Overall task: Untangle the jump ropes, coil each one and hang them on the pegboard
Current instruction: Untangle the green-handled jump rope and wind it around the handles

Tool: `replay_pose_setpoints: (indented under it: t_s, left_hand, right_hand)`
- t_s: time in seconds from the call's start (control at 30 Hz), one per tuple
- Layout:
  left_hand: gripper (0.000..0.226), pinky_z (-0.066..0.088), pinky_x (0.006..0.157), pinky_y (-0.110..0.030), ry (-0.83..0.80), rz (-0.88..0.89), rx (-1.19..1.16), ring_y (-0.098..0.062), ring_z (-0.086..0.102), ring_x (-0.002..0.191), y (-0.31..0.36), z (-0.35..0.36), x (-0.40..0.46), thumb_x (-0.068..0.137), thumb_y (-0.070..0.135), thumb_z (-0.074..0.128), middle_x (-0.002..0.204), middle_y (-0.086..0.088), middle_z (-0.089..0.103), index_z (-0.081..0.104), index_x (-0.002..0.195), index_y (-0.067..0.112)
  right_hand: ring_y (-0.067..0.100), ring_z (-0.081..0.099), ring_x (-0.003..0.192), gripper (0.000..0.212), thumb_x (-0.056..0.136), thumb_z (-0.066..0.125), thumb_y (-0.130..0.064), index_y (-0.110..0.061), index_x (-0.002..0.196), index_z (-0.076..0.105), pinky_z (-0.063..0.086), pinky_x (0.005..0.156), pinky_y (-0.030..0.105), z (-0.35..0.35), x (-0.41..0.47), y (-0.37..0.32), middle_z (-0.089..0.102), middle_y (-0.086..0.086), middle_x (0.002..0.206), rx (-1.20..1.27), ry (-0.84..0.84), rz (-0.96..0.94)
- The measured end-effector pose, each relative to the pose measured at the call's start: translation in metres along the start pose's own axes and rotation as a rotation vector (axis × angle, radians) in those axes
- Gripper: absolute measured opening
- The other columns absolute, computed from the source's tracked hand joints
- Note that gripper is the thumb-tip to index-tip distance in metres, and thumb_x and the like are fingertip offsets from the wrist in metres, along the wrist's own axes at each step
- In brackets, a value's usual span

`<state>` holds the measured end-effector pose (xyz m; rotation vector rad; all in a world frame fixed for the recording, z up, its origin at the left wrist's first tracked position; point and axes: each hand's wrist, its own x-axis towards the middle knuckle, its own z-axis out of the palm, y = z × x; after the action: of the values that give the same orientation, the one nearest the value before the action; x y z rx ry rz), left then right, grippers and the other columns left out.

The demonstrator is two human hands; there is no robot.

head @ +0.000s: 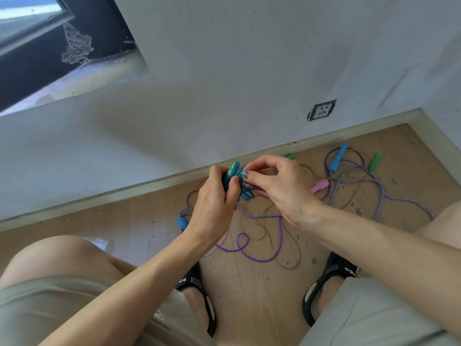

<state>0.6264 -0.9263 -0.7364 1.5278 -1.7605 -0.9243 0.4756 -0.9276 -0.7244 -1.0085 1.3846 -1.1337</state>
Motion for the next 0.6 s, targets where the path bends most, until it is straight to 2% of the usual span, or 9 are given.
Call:
replay_pose_setpoints:
  t_s: [0.1, 0.23, 0.3, 0.47, 0.6]
  left_hand:
    - [0.009, 0.051, 0.064, -0.039, 0.006, 0.019, 0.026, -0.020, 0.061, 0.070, -0.002, 0.002, 0.000, 0.100, 0.031, 0.048, 0.078, 0.005, 0.062, 0.046, 0.101, 0.022]
    - [0.014, 0.052, 0.064, -0.045, 0.002, 0.030, 0.023, -0.023, 0.061, 0.070, -0.001, 0.000, 0.000, 0.098, 0.035, 0.048, 0.078, 0.002, 0.063, 0.047, 0.100, 0.021]
    - [0.015, 0.053, 0.063, -0.046, -0.002, 0.038, 0.031, -0.024, 0.061, 0.069, 0.000, 0.000, 0.000, 0.097, 0.034, 0.049, 0.078, 0.002, 0.063, 0.047, 0.101, 0.020]
    - [0.015, 0.051, 0.064, -0.049, -0.009, 0.061, 0.049, -0.027, 0.060, 0.068, 0.000, 0.001, 0.001, 0.097, 0.034, 0.049, 0.077, -0.002, 0.062, 0.046, 0.100, 0.020]
    - [0.016, 0.052, 0.062, -0.048, 0.005, 0.048, 0.032, -0.027, 0.061, 0.067, 0.003, 0.001, 0.000, 0.096, 0.036, 0.048, 0.077, -0.002, 0.063, 0.046, 0.098, 0.020]
  right_hand:
    - [0.018, 0.073, 0.080, 0.009, 0.084, 0.074, -0.009, -0.017, 0.082, 0.072, 0.061, 0.077, 0.036, 0.000, -0.002, -0.001, 0.074, 0.002, 0.079, -0.069, 0.030, -0.036]
    - [0.008, 0.069, 0.074, 0.009, 0.085, 0.073, -0.010, -0.018, 0.082, 0.071, 0.054, 0.066, 0.024, 0.001, -0.004, -0.002, 0.072, -0.004, 0.076, -0.104, 0.045, -0.079]
    - [0.007, 0.065, 0.071, 0.009, 0.085, 0.073, -0.011, -0.019, 0.083, 0.069, 0.053, 0.064, 0.024, 0.000, -0.005, -0.001, 0.070, -0.005, 0.077, -0.138, 0.050, -0.107]
    - [0.021, 0.068, 0.062, 0.013, 0.088, 0.071, -0.009, -0.013, 0.081, 0.060, 0.053, 0.053, 0.027, -0.001, -0.009, 0.000, 0.068, 0.005, 0.074, -0.077, 0.050, -0.115]
    - [0.024, 0.071, 0.067, 0.009, 0.089, 0.070, -0.009, -0.013, 0.083, 0.067, 0.060, 0.062, 0.037, 0.000, -0.011, 0.002, 0.070, 0.004, 0.070, -0.060, 0.061, -0.118]
